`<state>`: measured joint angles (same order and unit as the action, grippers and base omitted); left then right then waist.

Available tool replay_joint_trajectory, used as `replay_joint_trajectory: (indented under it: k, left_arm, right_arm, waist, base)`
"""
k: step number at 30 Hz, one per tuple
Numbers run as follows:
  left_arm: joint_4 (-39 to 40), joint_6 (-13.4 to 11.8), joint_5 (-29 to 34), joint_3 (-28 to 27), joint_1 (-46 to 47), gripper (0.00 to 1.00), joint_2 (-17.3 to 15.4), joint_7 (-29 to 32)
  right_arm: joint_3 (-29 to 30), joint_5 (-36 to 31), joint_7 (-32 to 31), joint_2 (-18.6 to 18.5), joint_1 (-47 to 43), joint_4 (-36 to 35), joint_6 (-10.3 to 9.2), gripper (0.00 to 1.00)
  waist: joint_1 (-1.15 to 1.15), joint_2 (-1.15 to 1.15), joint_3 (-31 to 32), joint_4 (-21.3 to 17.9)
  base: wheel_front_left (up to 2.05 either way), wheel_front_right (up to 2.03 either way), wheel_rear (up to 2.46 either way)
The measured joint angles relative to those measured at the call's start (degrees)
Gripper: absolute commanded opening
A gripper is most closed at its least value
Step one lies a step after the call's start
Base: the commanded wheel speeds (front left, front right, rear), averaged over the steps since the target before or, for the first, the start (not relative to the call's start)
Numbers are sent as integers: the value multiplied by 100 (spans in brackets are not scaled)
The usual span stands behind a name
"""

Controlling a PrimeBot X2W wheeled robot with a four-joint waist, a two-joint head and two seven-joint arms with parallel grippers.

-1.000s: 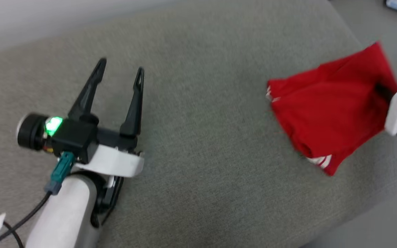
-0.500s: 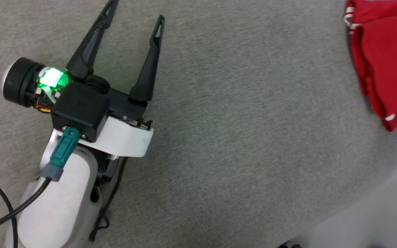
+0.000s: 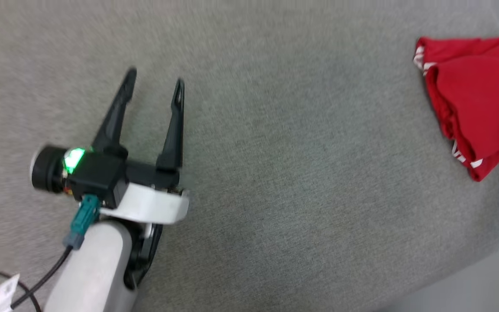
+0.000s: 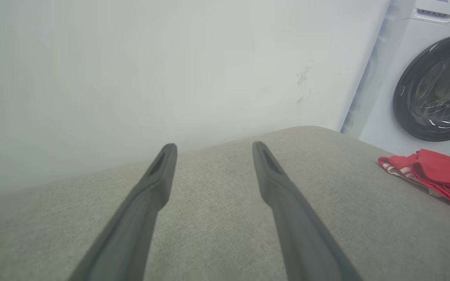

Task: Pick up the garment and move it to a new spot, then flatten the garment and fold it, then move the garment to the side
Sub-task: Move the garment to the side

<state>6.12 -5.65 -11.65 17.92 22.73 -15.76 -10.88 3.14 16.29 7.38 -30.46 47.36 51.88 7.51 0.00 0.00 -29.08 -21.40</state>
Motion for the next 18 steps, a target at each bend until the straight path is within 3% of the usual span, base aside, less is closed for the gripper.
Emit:
replay_joint_trajectory:
  k: [11,18]
  left_arm:
    - [-456,-421,-485,-393,-1478,100,141,-268]
    - [-654,-544,-638,-658,-1883,100,97,-342]
  right_arm:
    - [-453,-49,-166,261,-1895,-1395,0,100]
    - [-457,-135,-331,817,-2817,-2327,0,100]
  waist:
    - [-1,0,1526,494]
    - [-2,0,2042,1201]
  base:
    - [0,0,0]
    - [0,0,0]
